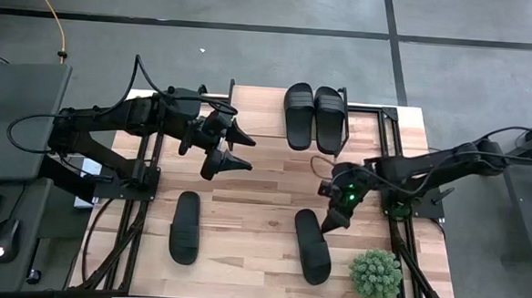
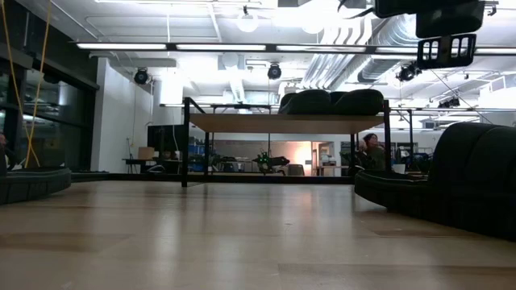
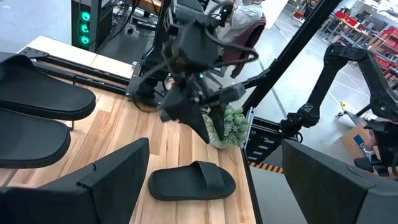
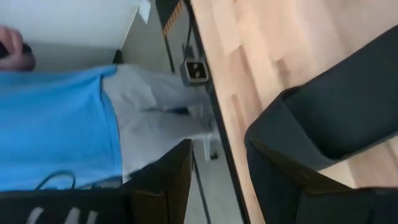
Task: Pick and place slides into the shelf
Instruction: Put the black slide on the shelf
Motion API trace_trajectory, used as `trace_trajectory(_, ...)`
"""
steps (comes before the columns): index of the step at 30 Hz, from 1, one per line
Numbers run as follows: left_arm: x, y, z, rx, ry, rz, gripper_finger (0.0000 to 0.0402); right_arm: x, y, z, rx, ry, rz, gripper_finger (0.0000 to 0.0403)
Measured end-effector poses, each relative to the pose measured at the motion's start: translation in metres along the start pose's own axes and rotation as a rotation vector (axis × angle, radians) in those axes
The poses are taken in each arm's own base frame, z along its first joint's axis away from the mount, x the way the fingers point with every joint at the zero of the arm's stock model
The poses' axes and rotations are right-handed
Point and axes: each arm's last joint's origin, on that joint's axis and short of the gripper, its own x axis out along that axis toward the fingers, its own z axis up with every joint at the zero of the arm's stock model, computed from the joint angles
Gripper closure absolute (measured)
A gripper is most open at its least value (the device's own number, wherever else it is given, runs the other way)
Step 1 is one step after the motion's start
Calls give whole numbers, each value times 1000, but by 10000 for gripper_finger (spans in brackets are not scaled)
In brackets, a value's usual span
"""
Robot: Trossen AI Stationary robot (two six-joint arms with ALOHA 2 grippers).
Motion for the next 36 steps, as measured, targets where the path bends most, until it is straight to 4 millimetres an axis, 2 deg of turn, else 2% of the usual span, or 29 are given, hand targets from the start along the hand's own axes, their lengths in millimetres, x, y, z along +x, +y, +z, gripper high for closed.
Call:
trace_trajectory(10, 0, 0, 0, -1, 5, 1, 55, 35, -3, 2, -35, 93, 16, 256)
trace_trajectory(20, 0, 0, 0, -1, 5, 1, 55, 62, -22, 9, -61, 155, -40, 256)
trace_trajectory(28, 0, 0, -1, -2, 6, -1, 55, 76, -38, 18, -82, 179, -61, 256)
trace_trajectory(36, 0, 0, -1, -6, 17, -15, 55, 82, -50, 27, -99, 193, -50, 256)
